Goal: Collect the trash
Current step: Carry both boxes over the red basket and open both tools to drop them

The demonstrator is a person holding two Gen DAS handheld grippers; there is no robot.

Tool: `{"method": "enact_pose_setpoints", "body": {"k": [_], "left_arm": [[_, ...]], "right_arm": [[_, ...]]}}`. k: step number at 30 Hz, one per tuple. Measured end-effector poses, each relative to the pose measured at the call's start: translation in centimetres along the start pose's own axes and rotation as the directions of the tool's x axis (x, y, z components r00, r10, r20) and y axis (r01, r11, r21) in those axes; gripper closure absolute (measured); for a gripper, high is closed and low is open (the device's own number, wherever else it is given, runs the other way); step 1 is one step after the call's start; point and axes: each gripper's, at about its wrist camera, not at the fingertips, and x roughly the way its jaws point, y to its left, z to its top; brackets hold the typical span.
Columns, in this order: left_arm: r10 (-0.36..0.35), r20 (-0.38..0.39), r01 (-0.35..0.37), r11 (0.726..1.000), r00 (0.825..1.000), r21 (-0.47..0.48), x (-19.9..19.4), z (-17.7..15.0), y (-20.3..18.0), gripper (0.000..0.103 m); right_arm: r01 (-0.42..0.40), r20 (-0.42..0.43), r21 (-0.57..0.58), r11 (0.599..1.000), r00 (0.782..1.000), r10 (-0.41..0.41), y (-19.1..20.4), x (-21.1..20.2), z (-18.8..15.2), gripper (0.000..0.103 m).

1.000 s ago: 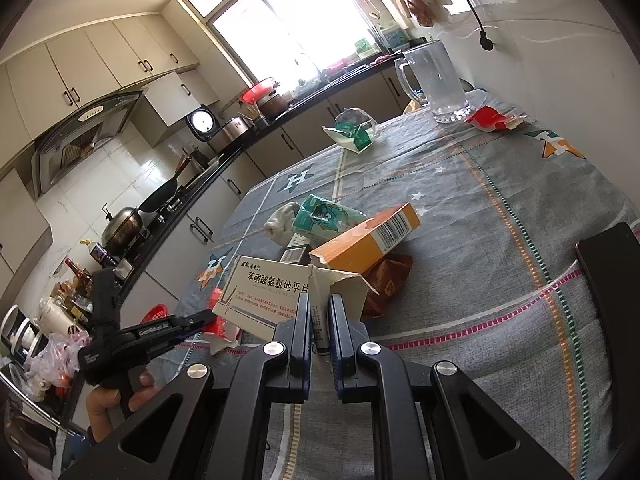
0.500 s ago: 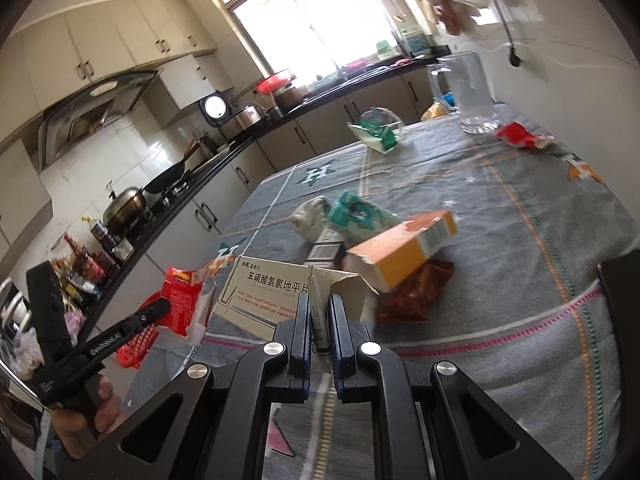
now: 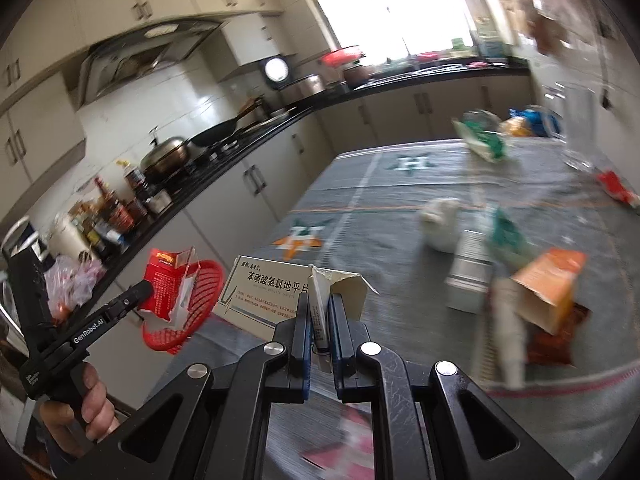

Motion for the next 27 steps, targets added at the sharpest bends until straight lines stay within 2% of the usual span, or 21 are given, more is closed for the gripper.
{"method": "enact_pose_setpoints", "body": {"k": [7, 14, 20, 25, 26, 27], "left_arm": [[0.124, 0.018, -0.123, 0.99, 0.992, -0.062, -0.6, 0.1, 6.5, 0.089], [0.229, -0.011, -0.229, 0.97, 0.973, -0.088, 1.3, -0.8, 10.7, 0.088], [0.258, -0.047, -0.261, 0.961, 0.965, -0.094, 3.1, -1.7, 12.7, 0.088], [0.263, -0.062, -0.268, 0.959, 0.963, -0.094, 4.0, -2.0, 13.4, 0.087], [0.262, -0.064, -0.268, 0.958, 0.963, -0.102, 4.0, -2.0, 13.5, 0.083], [0.255, -0.062, -0.261, 0.959, 0.965, -0.11, 4.0, -2.0, 13.7, 0.075]], "right_arm": [[-0.049, -0.062, -0.118, 0.992, 0.997, 0.042, 7.1, 4.8, 1.0, 0.093], [-0.051, -0.108, -0.237, 0.97, 0.994, 0.026, 14.0, 10.1, 1.5, 0.093], [-0.016, -0.147, -0.307, 0.952, 0.989, -0.031, 17.9, 15.5, 1.0, 0.093], [-0.013, -0.179, -0.302, 0.953, 0.983, -0.044, 19.2, 18.8, 0.8, 0.091], [-0.023, -0.193, -0.297, 0.955, 0.98, -0.037, 19.4, 19.3, 0.8, 0.089], [-0.028, -0.2, -0.294, 0.955, 0.979, -0.033, 19.7, 19.7, 0.7, 0.082]]}}
